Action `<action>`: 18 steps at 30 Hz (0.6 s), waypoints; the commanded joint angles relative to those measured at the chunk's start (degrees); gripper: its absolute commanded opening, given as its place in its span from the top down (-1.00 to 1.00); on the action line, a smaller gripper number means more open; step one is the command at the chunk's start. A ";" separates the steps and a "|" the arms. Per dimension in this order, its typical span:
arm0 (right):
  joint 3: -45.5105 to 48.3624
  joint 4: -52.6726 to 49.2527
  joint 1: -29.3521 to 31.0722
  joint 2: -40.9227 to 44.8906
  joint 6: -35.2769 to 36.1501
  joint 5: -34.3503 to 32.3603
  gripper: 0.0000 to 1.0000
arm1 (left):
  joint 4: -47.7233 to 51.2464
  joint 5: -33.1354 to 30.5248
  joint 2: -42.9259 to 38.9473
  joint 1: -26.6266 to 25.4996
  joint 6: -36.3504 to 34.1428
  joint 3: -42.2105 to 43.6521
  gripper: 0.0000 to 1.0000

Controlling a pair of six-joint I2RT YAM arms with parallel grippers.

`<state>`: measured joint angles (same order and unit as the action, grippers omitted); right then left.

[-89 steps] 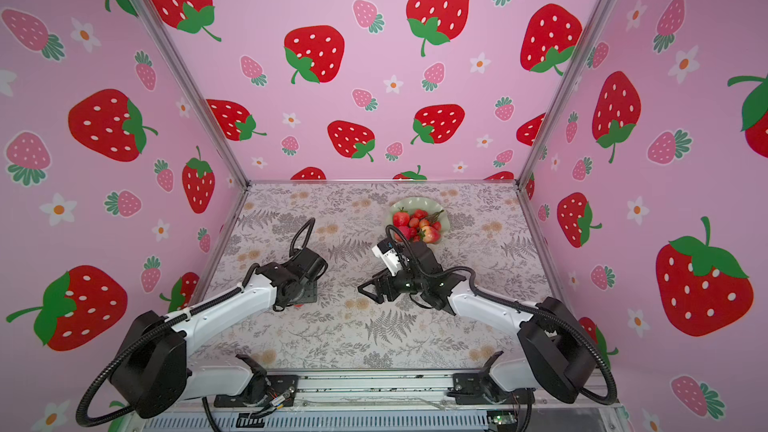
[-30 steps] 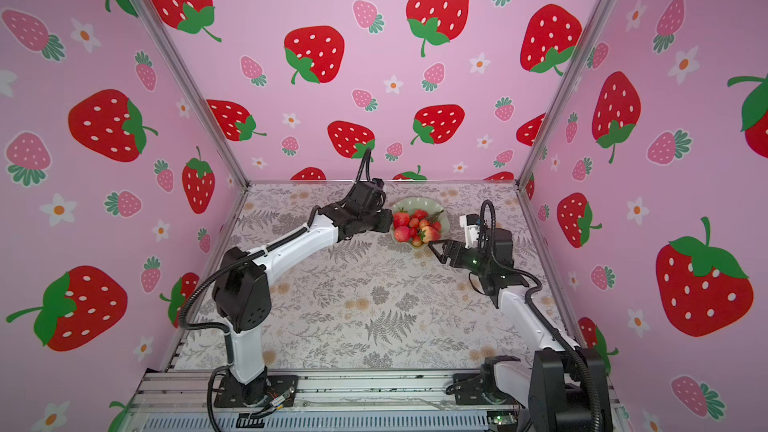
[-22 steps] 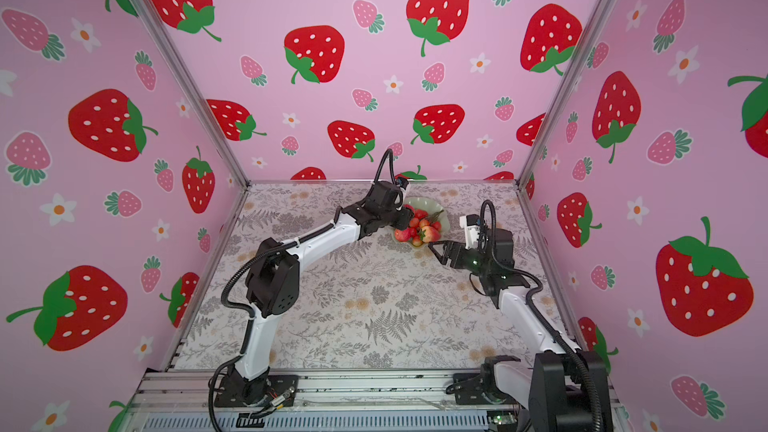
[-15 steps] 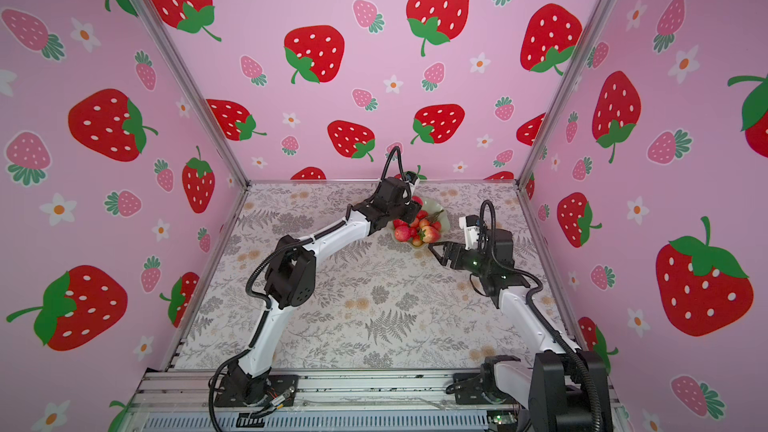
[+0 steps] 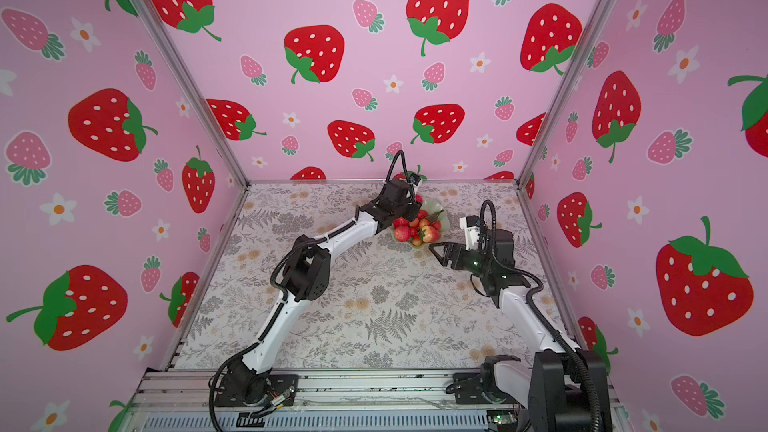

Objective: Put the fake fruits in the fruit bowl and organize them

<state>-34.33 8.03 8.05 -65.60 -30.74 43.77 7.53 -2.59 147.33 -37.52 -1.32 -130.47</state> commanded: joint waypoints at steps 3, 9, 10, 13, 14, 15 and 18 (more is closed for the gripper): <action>0.66 -0.24 -0.63 -0.80 1.08 0.57 -0.60 | 0.07 -0.58 0.35 0.83 -1.09 -3.55 -0.21; 0.28 -0.21 -0.58 -1.19 0.95 0.52 -0.60 | -2.12 3.93 -1.45 0.95 -1.61 -1.25 -0.41; 0.16 -0.22 -0.58 -1.06 0.95 0.43 -0.60 | -2.67 5.05 -2.14 0.95 -1.70 -0.88 -0.42; -0.14 -0.21 -0.57 -1.02 0.78 0.18 -0.60 | -6.31 8.47 -6.08 0.88 -1.65 2.96 -0.44; -0.31 -0.30 -0.66 -0.77 0.77 -0.03 -0.60 | -8.11 9.41 -8.00 0.88 -1.72 5.29 -0.44; -0.48 -0.36 -0.67 -0.56 0.77 -0.18 -0.59 | -9.68 10.04 -9.83 0.86 -1.75 7.25 -0.45; -1.23 -0.68 -1.11 0.03 0.99 -0.80 -0.59 | -14.32 12.33 -16.87 0.78 -1.92 13.86 -0.46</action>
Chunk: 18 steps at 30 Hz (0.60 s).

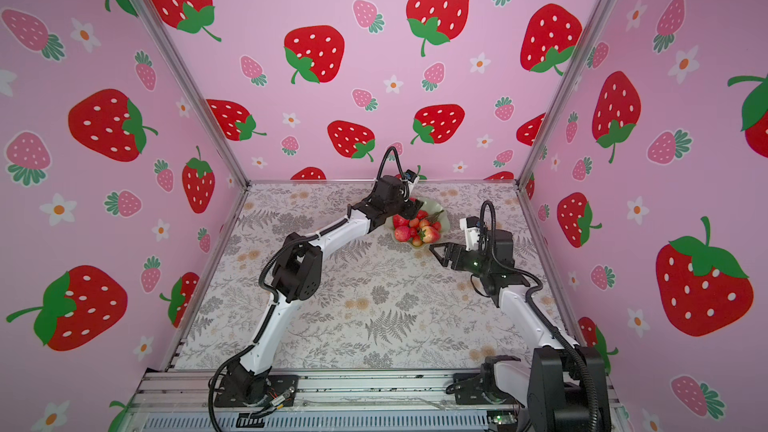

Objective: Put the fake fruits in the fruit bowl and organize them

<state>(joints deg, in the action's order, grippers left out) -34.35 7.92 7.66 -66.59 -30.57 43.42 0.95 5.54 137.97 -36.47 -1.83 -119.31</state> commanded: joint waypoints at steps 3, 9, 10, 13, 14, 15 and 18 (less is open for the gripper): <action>-2.15 -0.97 -1.95 1.49 1.03 -1.05 -0.59 | -10.07 2.73 -15.13 -0.25 -2.13 9.02 -0.49; -7.60 -7.57 -7.57 3.66 4.09 -7.51 -0.59 | -8.26 -9.96 -34.37 0.84 -2.42 26.23 -0.58; -8.51 -8.83 -8.64 4.46 4.68 -9.70 -0.59 | -8.51 -12.40 -38.69 1.36 -2.24 31.18 -0.61; -7.97 -10.78 -11.73 7.78 5.37 -17.63 -0.59 | -8.60 -19.34 -51.20 3.68 -2.02 45.47 -0.98; -6.70 -11.00 -12.76 9.36 5.21 -21.57 -0.59 | -7.50 -22.34 -55.33 5.07 -1.88 50.14 -0.98; -5.21 -10.81 -13.59 11.15 4.97 -24.90 -0.60 | -6.03 -24.71 -58.86 6.55 -1.12 53.71 -0.98; 2.81 -5.91 -14.96 18.36 5.33 -34.82 -0.61 | -0.07 -30.10 -70.06 13.02 5.26 64.99 -0.98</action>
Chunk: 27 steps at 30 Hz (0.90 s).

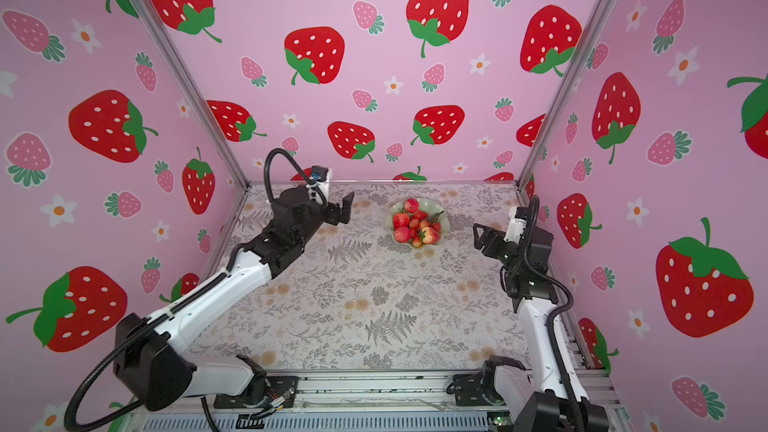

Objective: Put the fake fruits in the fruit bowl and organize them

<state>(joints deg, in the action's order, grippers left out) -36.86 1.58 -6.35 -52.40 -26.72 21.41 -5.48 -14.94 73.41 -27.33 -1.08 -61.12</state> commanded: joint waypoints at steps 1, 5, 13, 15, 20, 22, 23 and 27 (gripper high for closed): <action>8.34 2.70 -0.92 6.39 1.77 -16.41 -0.61 | 6.24 -11.79 -9.31 6.26 6.42 11.44 -0.98; 19.97 14.07 -0.95 11.10 2.37 -27.13 -0.61 | 2.68 -22.50 -16.95 12.68 10.24 26.82 -0.98; 35.42 57.31 -0.43 -5.62 11.68 -28.81 -0.60 | -31.97 -13.56 4.35 17.19 3.30 37.81 -0.98; 35.38 64.13 -0.42 -11.43 13.96 -27.33 -0.60 | -36.12 -10.07 8.77 17.30 -0.89 36.49 -0.98; 35.35 82.62 0.05 -24.83 15.53 -18.41 -0.60 | -48.52 5.18 14.51 27.18 5.52 40.96 -0.99; 34.41 86.20 0.95 -29.71 16.51 -15.94 -0.60 | -45.01 2.24 14.93 26.80 6.13 38.72 -0.98; 34.22 89.36 1.98 -32.78 18.02 -14.39 -0.61 | -41.20 -0.15 15.13 26.53 6.77 36.58 -0.98; 33.06 94.79 8.77 -39.08 25.63 -17.13 -0.78 | -40.50 -1.46 14.97 25.26 5.62 36.51 -0.98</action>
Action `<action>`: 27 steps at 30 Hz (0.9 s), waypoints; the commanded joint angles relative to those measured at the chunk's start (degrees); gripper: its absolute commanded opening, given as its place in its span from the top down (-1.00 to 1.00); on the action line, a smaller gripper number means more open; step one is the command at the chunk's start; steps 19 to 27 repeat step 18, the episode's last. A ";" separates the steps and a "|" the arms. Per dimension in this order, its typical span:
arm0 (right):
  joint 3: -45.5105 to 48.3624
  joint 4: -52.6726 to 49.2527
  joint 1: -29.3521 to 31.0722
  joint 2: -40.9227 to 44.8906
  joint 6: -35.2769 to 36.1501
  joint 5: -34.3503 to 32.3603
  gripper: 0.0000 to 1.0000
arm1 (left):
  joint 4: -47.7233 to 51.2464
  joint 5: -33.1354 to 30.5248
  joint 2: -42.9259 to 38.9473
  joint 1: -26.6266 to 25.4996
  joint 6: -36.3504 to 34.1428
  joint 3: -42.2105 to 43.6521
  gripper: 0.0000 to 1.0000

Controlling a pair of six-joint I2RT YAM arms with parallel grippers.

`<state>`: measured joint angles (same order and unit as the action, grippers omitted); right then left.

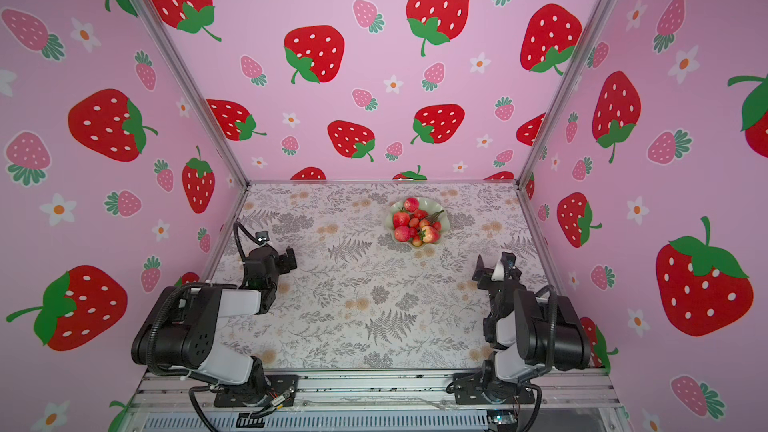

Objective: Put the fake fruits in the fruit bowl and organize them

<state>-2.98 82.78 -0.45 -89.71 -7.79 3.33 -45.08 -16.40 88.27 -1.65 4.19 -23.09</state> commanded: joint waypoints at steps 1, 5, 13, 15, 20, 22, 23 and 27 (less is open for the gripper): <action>-1.86 7.77 3.78 0.43 7.65 -0.83 -0.81 | -1.13 -0.14 0.38 -0.46 0.28 -1.60 -0.98; -11.07 -8.03 6.67 -0.49 9.59 -4.39 -0.99 | -0.88 0.09 0.26 -0.46 0.38 -1.61 -0.98; -12.02 -10.48 5.67 -0.21 6.97 -7.52 -0.99 | -0.83 0.21 0.40 -0.32 0.41 -1.73 -0.98; -11.98 -10.15 5.81 -0.30 6.99 -7.72 -0.99 | -0.54 0.24 0.55 -0.26 0.37 -1.96 -0.98; -12.03 -10.32 5.89 -0.32 7.02 -7.73 -0.99 | -1.24 0.97 0.21 -0.28 0.02 -1.39 -0.98; -12.03 -10.32 5.89 -0.32 7.02 -7.73 -0.99 | -1.24 0.97 0.21 -0.28 0.02 -1.39 -0.98; -12.03 -10.32 5.89 -0.32 7.02 -7.73 -0.99 | -1.24 0.97 0.21 -0.28 0.02 -1.39 -0.98; -12.03 -10.32 5.89 -0.32 7.02 -7.73 -0.99 | -1.24 0.97 0.21 -0.28 0.02 -1.39 -0.98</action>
